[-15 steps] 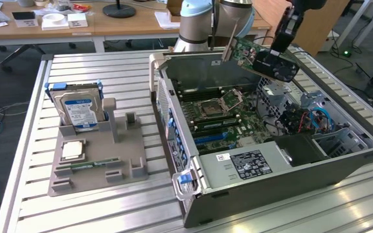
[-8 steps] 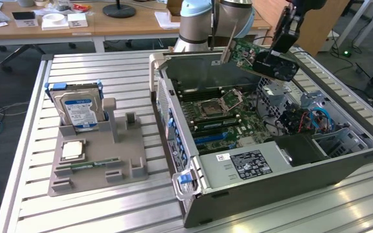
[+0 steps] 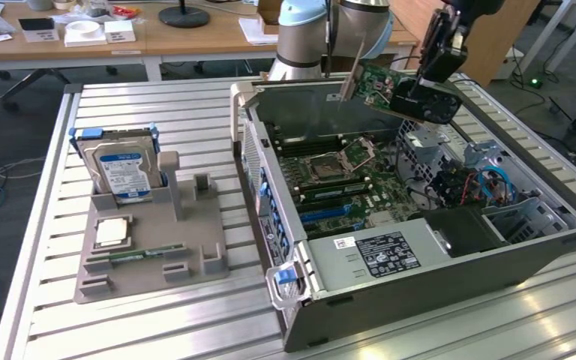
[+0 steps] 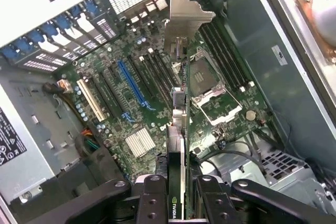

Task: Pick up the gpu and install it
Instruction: 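Insert the gpu into the slot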

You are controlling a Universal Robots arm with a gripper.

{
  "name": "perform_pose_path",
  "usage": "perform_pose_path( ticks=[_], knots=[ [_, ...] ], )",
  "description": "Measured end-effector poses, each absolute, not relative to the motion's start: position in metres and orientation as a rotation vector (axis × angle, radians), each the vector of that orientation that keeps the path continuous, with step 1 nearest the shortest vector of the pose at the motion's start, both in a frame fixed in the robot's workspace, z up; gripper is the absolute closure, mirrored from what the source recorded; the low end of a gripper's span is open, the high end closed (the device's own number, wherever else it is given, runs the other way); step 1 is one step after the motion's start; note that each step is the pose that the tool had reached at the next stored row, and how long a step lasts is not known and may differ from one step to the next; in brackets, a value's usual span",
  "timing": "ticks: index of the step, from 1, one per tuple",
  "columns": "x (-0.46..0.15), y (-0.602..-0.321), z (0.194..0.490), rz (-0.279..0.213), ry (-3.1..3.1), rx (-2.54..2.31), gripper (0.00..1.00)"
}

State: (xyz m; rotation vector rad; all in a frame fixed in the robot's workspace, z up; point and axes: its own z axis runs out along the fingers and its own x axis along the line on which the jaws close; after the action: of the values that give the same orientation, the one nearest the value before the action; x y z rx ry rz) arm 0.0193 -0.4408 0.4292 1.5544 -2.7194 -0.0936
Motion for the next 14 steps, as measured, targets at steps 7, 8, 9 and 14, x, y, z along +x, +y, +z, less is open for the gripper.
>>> perform_pose_path(
  ticks=[7, 8, 9, 14],
  knots=[
    [0.0194, -0.4408, 0.4291, -0.093, -2.651, 1.664, 0.74],
    [0.0193, -0.4408, 0.4291, -0.093, -2.64, 1.681, 0.74],
    [0.0194, -0.4408, 0.429, -0.093, -2.628, 1.698, 0.74],
    [0.0194, -0.4408, 0.4289, -0.092, -2.568, 1.785, 0.74]
  ],
)
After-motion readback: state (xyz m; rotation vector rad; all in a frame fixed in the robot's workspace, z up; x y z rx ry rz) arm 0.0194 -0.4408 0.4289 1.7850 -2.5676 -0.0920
